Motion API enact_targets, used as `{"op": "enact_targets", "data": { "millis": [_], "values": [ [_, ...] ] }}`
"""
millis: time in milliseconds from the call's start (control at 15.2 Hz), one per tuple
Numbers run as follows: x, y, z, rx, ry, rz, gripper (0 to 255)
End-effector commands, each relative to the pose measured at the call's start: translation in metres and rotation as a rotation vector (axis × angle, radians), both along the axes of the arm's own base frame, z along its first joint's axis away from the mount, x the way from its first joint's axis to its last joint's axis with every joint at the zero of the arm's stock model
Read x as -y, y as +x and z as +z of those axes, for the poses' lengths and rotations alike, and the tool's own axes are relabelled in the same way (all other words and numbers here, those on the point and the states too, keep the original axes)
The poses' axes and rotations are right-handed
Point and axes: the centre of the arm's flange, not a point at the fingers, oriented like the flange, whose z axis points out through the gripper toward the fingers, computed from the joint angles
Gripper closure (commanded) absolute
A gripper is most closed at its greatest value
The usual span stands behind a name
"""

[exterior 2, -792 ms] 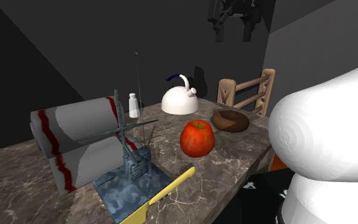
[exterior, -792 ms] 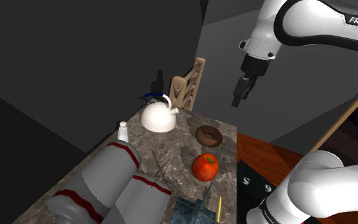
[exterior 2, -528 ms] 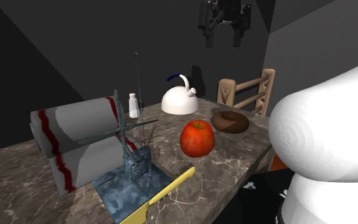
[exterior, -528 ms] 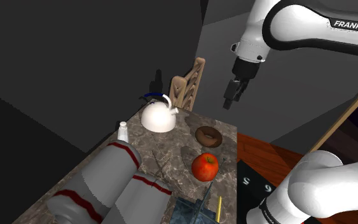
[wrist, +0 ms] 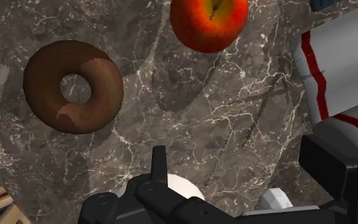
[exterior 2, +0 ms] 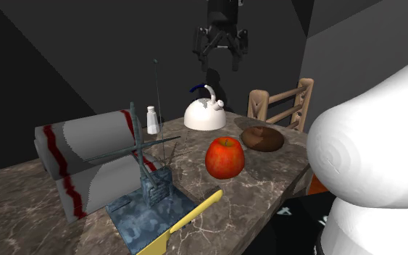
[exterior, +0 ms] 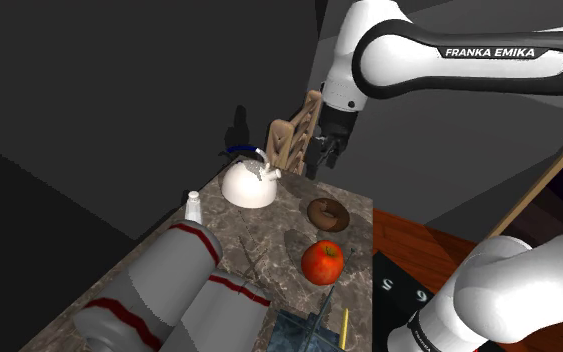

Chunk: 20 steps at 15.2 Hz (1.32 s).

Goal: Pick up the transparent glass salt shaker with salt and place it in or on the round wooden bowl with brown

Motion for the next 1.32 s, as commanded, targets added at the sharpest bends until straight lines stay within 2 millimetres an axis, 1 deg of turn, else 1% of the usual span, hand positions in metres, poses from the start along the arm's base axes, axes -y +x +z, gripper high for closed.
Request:
{"op": "enact_targets", "data": {
  "millis": [0, 1254],
  "values": [
    [-0.017, 0.019, -0.010, 0.002, 0.007, -0.009, 0],
    [-0.163, 0.188, -0.111, 0.014, 0.055, -0.089, 0]
  ]
}}
